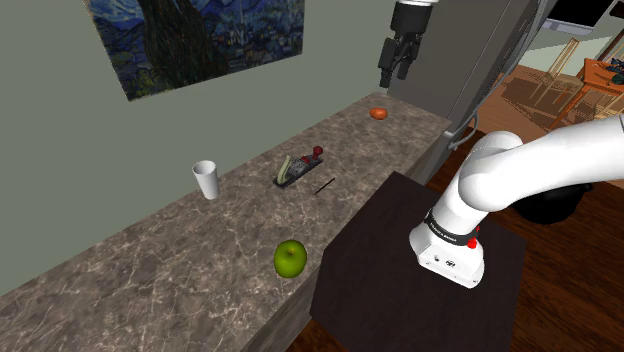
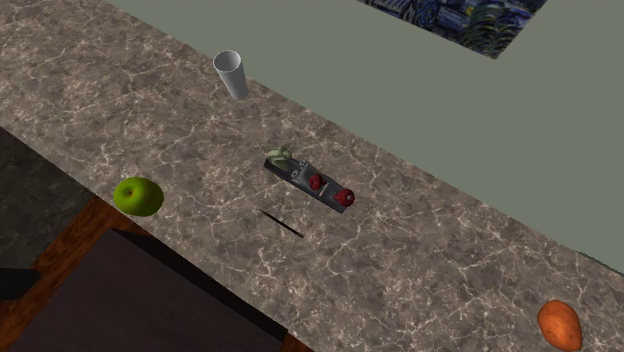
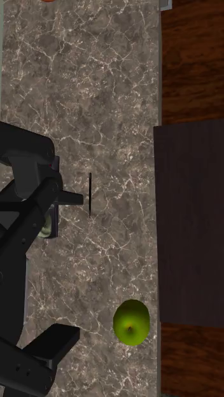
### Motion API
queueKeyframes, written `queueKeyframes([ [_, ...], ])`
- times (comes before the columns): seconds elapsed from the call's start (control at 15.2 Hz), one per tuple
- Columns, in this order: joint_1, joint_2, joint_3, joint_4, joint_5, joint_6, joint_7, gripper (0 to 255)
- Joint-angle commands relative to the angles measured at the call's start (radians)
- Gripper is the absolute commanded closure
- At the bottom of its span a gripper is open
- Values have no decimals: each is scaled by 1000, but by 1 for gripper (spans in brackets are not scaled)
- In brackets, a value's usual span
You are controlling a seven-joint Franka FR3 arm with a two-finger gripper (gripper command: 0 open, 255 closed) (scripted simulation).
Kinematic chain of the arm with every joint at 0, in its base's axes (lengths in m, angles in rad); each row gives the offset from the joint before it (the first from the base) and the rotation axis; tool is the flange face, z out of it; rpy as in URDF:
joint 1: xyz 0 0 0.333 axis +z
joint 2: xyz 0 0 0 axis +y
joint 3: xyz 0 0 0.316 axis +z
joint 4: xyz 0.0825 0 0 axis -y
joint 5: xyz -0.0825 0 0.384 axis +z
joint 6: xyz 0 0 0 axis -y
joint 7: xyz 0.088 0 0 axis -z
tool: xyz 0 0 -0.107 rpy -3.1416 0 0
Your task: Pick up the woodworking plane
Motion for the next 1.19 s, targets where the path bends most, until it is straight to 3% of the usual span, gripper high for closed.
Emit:
queueKeyframes([
  [0.0, 0, 0, 0, 0, 0, 0, 0, 0],
  [0.53, 28, 41, -165, -192, -88, 275, -311, 0],
  [1.12, 97, 274, -376, -263, -122, 617, -677, 0],
])
